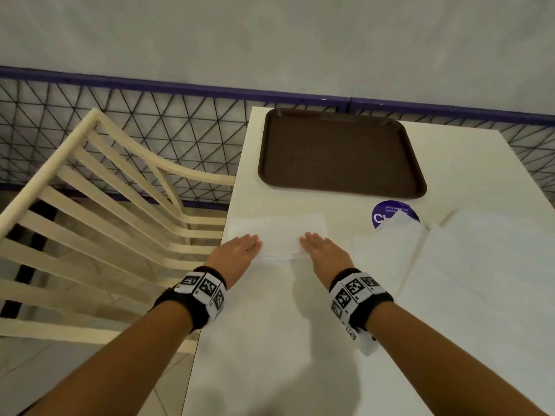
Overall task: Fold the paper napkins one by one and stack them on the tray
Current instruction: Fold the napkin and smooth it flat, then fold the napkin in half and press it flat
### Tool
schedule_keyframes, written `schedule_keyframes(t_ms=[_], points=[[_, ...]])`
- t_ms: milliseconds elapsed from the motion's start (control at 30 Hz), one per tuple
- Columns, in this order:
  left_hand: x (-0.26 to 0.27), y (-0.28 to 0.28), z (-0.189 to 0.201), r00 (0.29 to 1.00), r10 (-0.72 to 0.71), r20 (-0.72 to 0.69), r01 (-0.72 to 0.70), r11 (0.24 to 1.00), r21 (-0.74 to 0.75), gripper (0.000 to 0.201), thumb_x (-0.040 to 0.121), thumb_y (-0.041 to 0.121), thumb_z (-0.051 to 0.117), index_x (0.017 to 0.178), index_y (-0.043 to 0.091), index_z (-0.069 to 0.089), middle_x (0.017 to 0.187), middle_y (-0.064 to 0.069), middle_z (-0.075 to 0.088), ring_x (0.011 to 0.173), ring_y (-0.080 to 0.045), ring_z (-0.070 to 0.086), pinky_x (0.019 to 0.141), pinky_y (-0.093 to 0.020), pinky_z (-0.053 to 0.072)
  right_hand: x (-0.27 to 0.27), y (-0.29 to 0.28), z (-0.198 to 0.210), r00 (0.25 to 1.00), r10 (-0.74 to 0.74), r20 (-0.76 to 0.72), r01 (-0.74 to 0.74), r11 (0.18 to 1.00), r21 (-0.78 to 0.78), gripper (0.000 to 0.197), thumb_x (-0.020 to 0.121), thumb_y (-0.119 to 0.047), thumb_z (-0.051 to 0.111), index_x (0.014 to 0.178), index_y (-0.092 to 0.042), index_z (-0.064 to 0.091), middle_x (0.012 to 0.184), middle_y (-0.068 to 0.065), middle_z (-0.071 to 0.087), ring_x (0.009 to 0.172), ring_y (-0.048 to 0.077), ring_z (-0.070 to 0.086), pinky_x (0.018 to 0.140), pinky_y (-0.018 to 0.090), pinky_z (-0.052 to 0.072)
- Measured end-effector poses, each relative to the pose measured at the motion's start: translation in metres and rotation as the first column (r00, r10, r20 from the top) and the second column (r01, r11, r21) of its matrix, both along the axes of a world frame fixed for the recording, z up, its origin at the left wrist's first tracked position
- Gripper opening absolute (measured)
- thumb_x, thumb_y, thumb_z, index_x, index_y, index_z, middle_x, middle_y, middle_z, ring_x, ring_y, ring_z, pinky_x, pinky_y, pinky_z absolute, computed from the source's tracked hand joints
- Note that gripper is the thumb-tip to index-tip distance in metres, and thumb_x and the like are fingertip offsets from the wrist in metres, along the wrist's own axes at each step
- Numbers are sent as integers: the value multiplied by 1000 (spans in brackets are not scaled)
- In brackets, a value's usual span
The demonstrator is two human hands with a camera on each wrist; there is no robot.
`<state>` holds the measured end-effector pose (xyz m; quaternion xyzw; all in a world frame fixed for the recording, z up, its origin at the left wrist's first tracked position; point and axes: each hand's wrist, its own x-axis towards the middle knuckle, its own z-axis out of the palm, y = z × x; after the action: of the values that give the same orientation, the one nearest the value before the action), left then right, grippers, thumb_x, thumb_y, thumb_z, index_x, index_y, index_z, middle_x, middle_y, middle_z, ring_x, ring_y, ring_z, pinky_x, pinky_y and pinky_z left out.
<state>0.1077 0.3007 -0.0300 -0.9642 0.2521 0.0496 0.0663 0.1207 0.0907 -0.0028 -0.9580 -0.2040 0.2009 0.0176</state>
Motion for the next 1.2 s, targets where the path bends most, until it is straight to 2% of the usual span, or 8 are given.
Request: schedule_keyframes(t_ms=[67,200,267,533,633,967,1100,1200], points=[[-1,2,-5,1000,13,-13,-14,999,-30,70,18,-6,88,86,3,75,90,-11,73,73,-21,72,56,-27,56,-3,0,-4,1000,-8,9,8,1000,8,61,94,9,26,149,-13,11,158,3,6,145,20,14,117,29,15],[-3,-4,-1,982,66,-175,-60,997,39,56,90,-7,42,144,-1,25,152,-15,22,139,-24,30,111,-29,28,-4,0,-15,999,-14,-45,14,1000,6,62,95,9,23,150,-11,4,159,5,-3,147,18,4,118,27,8],[-5,-5,-2,970,118,-212,-107,992,63,52,98,1,25,148,4,10,156,-5,6,143,-18,15,115,-26,17,-4,-1,-21,997,-12,-74,12,1000,-1,61,95,6,21,150,-10,1,158,7,-7,147,19,0,119,28,5],[-17,-39,7,986,145,-80,-145,989,4,54,95,35,42,143,13,32,151,-11,27,140,-26,26,115,-37,18,-28,-62,-8,976,-217,-10,217,975,50,50,102,-21,27,149,-14,13,158,5,5,146,18,9,118,28,7],[-23,-78,10,999,-34,16,35,995,-97,48,57,26,84,100,8,72,106,-15,69,97,-30,67,82,-43,53,-55,-117,-4,906,-420,42,415,905,94,49,99,-22,37,146,-17,25,153,4,24,140,18,25,113,26,21],[-38,-200,6,939,-340,51,343,910,-232,50,28,28,92,75,18,76,81,0,73,74,-16,71,62,-27,57,-108,-218,-17,789,-602,-122,613,785,88,53,93,-33,52,141,-17,36,150,1,30,138,17,29,111,26,24],[-39,-218,9,950,-312,-19,298,921,-251,50,31,27,92,78,18,76,82,-1,72,75,-16,71,63,-26,56,-103,-222,-18,819,-566,-96,572,817,68,47,94,-32,48,138,-15,40,146,5,37,134,21,36,109,29,28],[-39,-232,17,964,-246,-103,214,944,-252,46,78,25,70,121,11,61,127,-8,57,119,-19,54,99,-28,42,-104,-225,-19,855,-518,-18,518,852,70,37,98,-23,39,133,-13,47,139,5,46,127,23,43,104,29,34]])
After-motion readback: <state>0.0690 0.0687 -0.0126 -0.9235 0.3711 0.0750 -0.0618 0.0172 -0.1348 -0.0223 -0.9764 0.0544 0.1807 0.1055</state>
